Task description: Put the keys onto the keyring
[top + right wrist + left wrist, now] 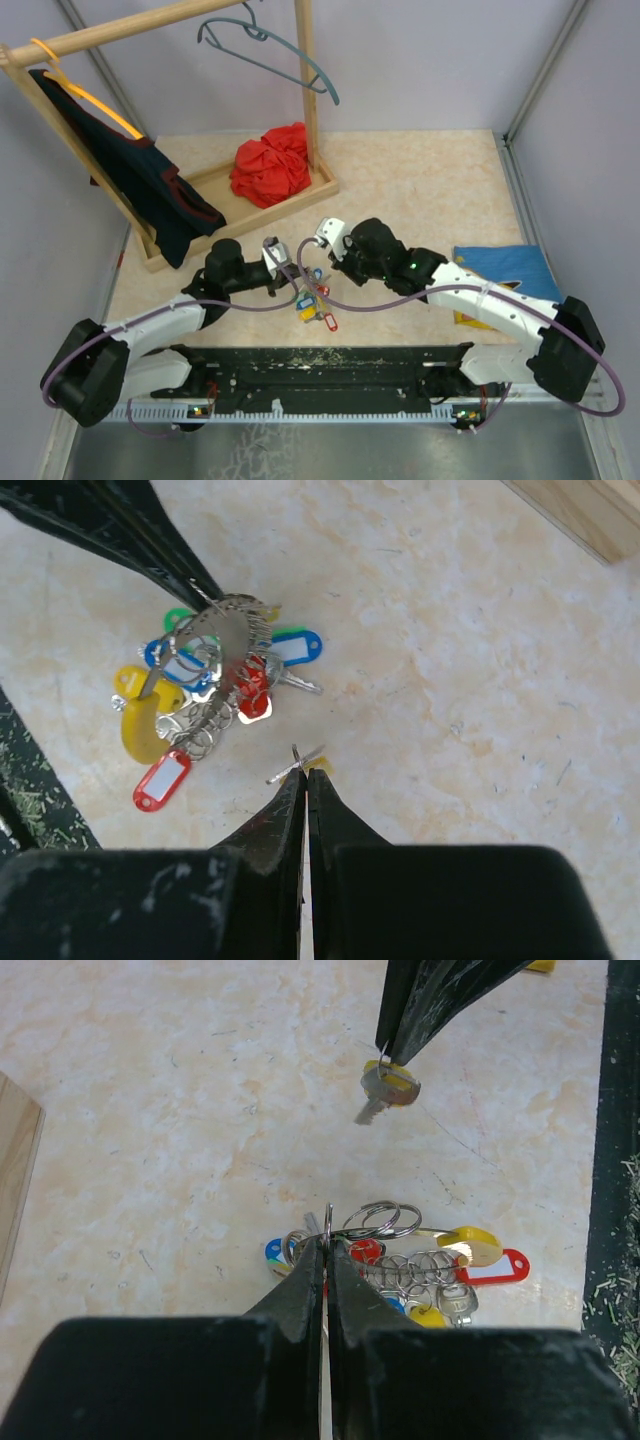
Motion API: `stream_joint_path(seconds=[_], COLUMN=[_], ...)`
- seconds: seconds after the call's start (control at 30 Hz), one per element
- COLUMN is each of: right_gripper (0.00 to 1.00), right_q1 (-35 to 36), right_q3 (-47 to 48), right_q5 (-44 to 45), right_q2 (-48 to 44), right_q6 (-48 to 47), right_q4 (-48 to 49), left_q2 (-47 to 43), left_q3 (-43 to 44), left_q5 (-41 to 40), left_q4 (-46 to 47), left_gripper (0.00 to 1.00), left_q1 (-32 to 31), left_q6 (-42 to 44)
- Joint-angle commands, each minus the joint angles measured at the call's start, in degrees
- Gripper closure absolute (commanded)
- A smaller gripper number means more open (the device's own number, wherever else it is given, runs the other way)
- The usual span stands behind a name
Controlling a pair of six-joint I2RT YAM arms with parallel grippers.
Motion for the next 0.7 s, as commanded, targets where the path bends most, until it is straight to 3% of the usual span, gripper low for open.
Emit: stream_joint_path(seconds=[0.0,0.17,0.67], right_gripper=[1.0,1.0,1.0], right_q1=[-0.2,0.1,2.6], right_q3=[3.6,5.5,4.8], right_q5=[-10.2,-15.1,-14.1], right_q2=[-0.3,2.0,4.4], right_q6=[-6.9,-11.8,-18.8], right_q4=[2.8,2.4,5.8], left_q2=[-1.9,-2.3,-1.0], left_q3=[1.3,1.0,1.3], left_q5=[5.7,8.2,9.8], left_q4=[2.6,2.2,1.7], left_gripper=[0.99,0.99,0.99], left_q1=[0.2,0.2,0.3], left_q6=[4.9,6.4,5.3])
